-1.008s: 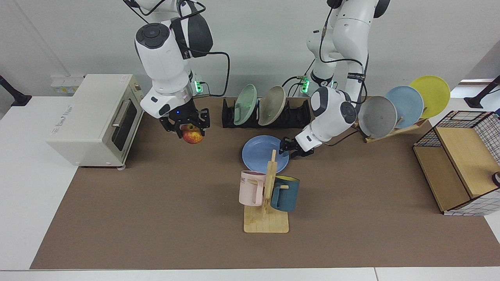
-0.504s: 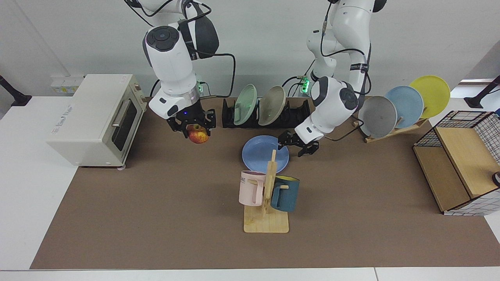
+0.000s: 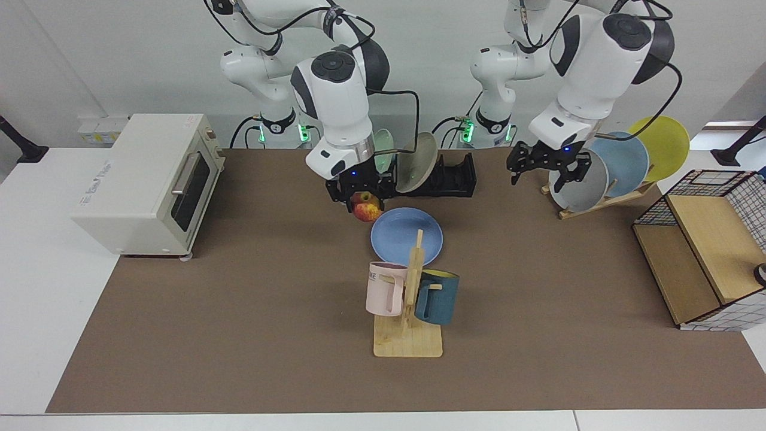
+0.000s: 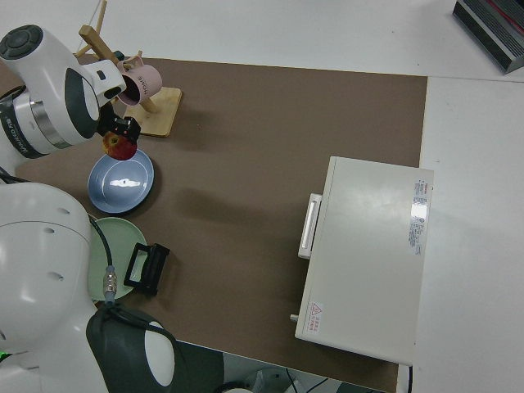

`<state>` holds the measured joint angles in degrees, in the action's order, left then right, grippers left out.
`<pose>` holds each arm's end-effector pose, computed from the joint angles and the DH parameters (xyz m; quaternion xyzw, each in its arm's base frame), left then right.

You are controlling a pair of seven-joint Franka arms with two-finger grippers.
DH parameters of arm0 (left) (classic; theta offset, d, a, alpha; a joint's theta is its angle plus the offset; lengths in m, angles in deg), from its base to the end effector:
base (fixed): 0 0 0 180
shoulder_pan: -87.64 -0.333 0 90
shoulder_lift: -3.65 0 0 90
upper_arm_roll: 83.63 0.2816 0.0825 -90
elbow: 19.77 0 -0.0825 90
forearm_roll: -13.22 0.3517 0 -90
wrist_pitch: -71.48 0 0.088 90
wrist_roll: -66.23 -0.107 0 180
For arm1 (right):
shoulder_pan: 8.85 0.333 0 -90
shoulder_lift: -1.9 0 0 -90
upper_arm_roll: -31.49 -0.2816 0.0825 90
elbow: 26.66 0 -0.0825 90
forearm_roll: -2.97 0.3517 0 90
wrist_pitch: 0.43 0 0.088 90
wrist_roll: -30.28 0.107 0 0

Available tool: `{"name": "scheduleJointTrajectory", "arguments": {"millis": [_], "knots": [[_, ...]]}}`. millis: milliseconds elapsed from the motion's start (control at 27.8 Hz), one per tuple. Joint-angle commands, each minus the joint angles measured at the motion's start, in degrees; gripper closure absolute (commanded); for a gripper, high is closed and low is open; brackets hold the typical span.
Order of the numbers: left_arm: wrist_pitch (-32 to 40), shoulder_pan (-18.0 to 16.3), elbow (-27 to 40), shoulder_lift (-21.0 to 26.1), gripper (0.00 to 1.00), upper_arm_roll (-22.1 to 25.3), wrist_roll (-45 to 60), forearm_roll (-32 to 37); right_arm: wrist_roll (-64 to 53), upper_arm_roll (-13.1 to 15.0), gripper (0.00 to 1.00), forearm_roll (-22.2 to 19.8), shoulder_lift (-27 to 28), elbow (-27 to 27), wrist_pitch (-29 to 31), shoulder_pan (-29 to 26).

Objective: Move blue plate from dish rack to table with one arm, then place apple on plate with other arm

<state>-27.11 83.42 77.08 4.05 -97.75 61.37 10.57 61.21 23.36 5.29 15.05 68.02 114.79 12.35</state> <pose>0.5256 -0.0957 0.5468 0.9918 -0.1252 0.0107 0.0243 0.5296 0.2929 0.4659 -0.9970 0.0242 -0.0392 0.0629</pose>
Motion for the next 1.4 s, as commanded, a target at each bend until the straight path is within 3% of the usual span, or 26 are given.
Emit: {"name": "scheduleJointTrajectory", "arguments": {"millis": [0, 252, 612, 1368], "knots": [[4.4, -2.8, -2.5, 0.2, 0.01, -0.4, -3.0, 1.3, 3.5, 0.2, 1.0, 0.6, 3.0, 0.3, 4.9, 2.1], [6.0, -3.8, -2.5, -1.4, 0.01, -0.2, -4.0, 1.3, 9.9, 0.4, 1.0, -0.6, 7.1, -0.1, 10.2, 6.1], [7.7, -6.4, -2.5, -2.2, 0.01, -0.3, -4.7, 1.2, 9.1, 0.3, 1.0, -5.6, 12.5, -1.4, 10.4, 7.5], [8.4, -8.8, -2.1, -5.0, 0.0, -0.7, -4.9, 1.4, 8.5, 0.2, 1.0, -5.5, 16.2, -1.0, 13.6, 9.1]]}}
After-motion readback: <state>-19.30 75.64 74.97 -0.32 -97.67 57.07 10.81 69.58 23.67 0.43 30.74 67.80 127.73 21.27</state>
